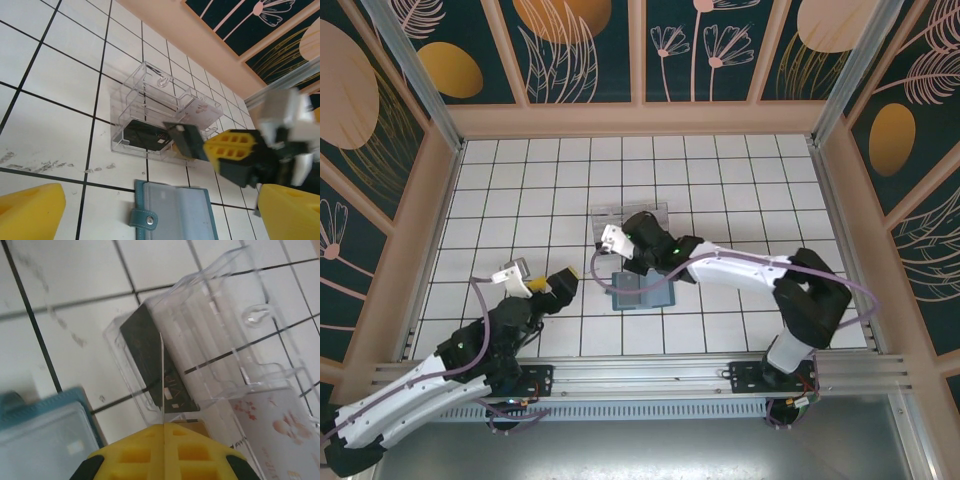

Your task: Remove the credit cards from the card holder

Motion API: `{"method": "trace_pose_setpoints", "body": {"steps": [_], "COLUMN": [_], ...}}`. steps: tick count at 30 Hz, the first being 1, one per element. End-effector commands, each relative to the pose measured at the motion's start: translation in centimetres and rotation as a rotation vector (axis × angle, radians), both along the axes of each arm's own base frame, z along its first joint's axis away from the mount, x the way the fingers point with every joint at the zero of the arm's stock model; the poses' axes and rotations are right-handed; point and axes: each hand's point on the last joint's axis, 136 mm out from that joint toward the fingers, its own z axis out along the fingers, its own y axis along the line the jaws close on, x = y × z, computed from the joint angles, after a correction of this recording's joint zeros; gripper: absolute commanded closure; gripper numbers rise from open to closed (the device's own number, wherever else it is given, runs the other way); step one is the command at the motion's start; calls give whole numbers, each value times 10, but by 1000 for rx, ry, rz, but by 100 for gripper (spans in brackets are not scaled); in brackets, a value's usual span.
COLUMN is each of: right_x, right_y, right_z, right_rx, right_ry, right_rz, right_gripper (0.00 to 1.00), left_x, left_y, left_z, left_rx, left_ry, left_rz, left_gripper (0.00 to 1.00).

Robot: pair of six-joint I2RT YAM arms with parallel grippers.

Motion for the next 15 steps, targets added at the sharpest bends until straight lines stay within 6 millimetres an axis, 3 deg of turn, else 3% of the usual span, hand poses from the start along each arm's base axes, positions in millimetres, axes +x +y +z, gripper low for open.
{"method": "trace_pose_setpoints", "body": {"steps": [1, 6, 15], "right_x": [8, 5, 2], "right_y": [11, 24, 23], "right_z": [5, -1, -13], "right_rx": [-126, -190, -257], "right_ry": [-138, -153, -182], "right_rz": [96, 164, 194], "right_gripper": [100, 100, 100], "left_x": [-1, -3, -3], "left_y": [12, 16, 17], "left_z": [-13, -17, -21], "left_rx": [70, 68, 55], "left_ry": [10, 19, 15], "left_rz": [29, 37, 45], "left_gripper": [1, 1, 1]}}
